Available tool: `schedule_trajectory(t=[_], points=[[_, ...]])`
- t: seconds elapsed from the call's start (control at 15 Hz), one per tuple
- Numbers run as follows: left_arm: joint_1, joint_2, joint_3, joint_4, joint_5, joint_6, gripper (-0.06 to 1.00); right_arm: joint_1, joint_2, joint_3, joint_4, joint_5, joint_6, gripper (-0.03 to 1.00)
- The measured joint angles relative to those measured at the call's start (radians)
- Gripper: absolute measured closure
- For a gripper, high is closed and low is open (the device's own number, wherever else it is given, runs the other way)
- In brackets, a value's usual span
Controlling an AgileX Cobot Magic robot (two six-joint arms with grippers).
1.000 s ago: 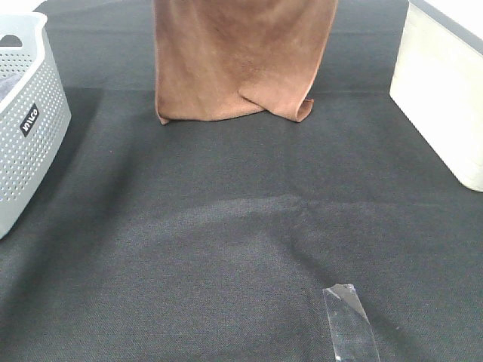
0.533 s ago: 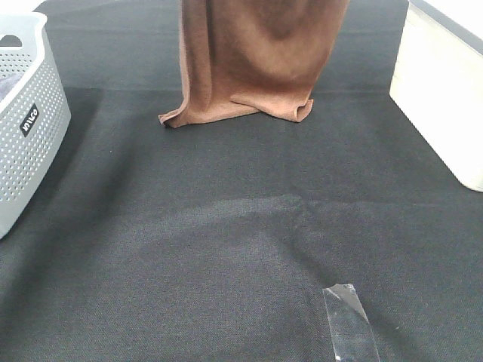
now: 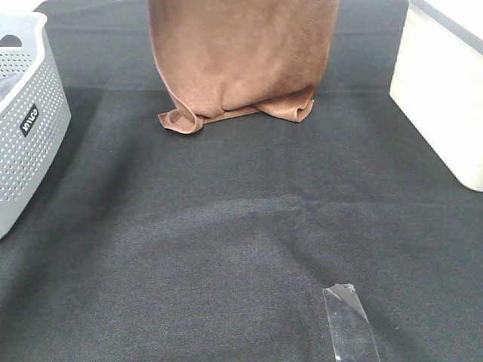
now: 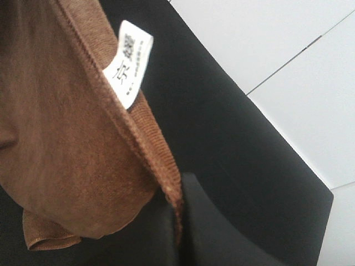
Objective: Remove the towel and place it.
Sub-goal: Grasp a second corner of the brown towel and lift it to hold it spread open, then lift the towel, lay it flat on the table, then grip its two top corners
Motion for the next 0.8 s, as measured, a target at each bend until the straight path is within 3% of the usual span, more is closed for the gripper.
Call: schedule_trajectory(t=[0.13,0.47,0.8], points=[[-0.001,-0.122,0.213,-0.017,0.001,0.010,0.94,0.000,0.000,0.000,0.000,0.038,0.000,0.97],[0.001,-0.436,0.618,-0.024,-0.074,0.011,0.94,0.000,-0.035,0.003,-0.004,0.278,0.000,0.97],[0.001,-0.716,0.963,-0.005,-0.111,0.000,0.94,0.002,-0.145,0.103,0.077,0.319,0.012,0.97]])
